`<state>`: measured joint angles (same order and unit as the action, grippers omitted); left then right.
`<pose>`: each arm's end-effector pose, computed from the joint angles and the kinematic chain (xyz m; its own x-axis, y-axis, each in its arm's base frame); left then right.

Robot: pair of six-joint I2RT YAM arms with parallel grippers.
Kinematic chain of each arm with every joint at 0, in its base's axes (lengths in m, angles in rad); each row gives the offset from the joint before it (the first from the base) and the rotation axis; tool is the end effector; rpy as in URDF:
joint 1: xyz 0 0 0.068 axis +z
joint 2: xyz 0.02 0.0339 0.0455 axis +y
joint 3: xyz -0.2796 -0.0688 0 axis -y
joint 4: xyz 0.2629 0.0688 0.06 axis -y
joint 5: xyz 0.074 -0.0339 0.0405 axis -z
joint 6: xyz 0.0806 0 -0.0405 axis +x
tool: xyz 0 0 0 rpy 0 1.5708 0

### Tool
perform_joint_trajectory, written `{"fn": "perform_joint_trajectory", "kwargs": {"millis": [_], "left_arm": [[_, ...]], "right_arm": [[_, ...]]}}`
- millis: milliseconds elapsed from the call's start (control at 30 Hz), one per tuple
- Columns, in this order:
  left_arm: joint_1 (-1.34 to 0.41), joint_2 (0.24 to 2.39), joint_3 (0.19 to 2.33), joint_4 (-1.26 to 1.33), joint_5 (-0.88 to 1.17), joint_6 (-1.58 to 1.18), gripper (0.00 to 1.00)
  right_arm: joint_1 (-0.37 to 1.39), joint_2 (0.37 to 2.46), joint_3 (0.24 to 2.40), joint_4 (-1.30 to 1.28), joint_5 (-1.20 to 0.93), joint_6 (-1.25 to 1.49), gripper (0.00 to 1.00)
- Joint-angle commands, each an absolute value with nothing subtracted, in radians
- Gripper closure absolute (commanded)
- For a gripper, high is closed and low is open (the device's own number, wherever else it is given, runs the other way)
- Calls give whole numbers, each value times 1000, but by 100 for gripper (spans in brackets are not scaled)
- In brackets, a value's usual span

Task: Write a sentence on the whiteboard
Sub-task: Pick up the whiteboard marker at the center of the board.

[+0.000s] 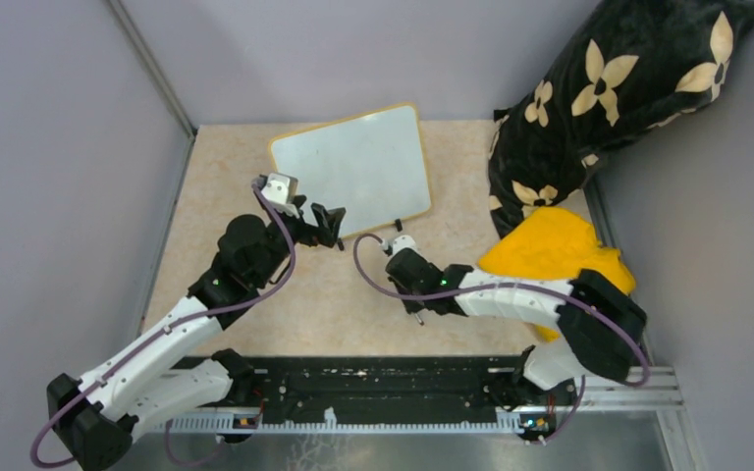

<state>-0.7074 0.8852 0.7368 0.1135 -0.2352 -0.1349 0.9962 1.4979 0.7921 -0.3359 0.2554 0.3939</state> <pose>0.2130 -0.1574 0.3451 -0.0875 -0.0973 -0.9914 0.4473 0.8854 -0.1264 0.1885 0.2537 0.1363 -0.7184 -0.4262 -0.5498 -0.5059 0.8625 -0.0077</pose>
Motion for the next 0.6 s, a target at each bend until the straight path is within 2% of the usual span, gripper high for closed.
{"fn": "perform_joint_trajectory", "kwargs": {"millis": [0, 233, 367, 567], "left_arm": [[-713, 865, 719, 147, -246, -148, 1], [-712, 835, 680, 242, -184, -226, 1], [-712, 838, 710, 281, -32, -326, 1], [-712, 911, 784, 289, 204, -500, 1]], "right_arm": [[989, 1239, 759, -210, 288, 387, 100], [998, 949, 691, -74, 255, 380, 100], [999, 812, 648, 30, 214, 380, 100], [1000, 740, 649, 96, 150, 368, 100]]}}
